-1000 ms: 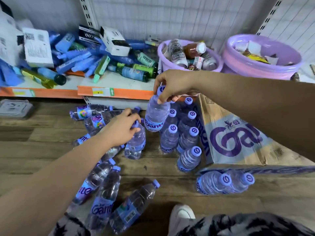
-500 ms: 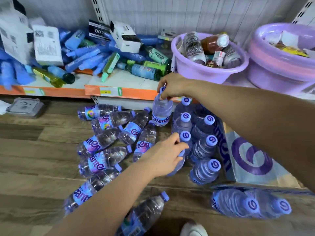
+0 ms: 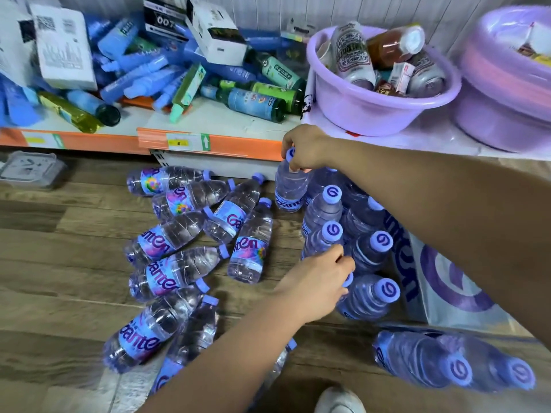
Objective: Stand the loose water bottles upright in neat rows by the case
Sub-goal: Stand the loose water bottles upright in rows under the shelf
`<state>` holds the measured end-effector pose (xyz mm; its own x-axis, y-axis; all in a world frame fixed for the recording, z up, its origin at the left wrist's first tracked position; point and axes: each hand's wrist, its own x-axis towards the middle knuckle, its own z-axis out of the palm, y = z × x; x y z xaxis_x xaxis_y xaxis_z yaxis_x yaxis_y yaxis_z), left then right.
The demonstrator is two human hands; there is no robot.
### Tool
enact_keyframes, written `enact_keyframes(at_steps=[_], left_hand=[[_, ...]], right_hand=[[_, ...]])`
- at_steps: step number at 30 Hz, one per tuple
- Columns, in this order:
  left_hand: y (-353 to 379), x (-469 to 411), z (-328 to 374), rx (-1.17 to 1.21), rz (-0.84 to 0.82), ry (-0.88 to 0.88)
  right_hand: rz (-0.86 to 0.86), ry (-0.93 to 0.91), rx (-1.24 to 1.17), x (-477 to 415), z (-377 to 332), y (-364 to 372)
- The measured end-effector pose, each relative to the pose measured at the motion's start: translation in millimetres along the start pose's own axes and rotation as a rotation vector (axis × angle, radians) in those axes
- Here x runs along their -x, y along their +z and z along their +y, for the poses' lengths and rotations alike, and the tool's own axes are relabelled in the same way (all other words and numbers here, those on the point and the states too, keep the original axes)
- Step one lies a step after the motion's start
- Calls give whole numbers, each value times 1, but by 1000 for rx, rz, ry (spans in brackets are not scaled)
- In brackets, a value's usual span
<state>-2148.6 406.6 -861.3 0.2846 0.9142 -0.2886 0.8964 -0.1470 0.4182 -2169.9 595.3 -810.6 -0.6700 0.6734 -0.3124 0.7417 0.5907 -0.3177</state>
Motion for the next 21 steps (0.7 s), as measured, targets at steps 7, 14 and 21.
enact_keyframes(at_steps=[7, 14, 21], left_hand=[[4, 2, -5, 92, 50, -10], [10, 9, -16, 273, 71, -117], [19, 18, -17, 466, 155, -170]], right_hand=[[51, 3, 105, -6, 2, 15], [91, 32, 117, -12, 9, 32], [99, 11, 143, -17, 11, 37]])
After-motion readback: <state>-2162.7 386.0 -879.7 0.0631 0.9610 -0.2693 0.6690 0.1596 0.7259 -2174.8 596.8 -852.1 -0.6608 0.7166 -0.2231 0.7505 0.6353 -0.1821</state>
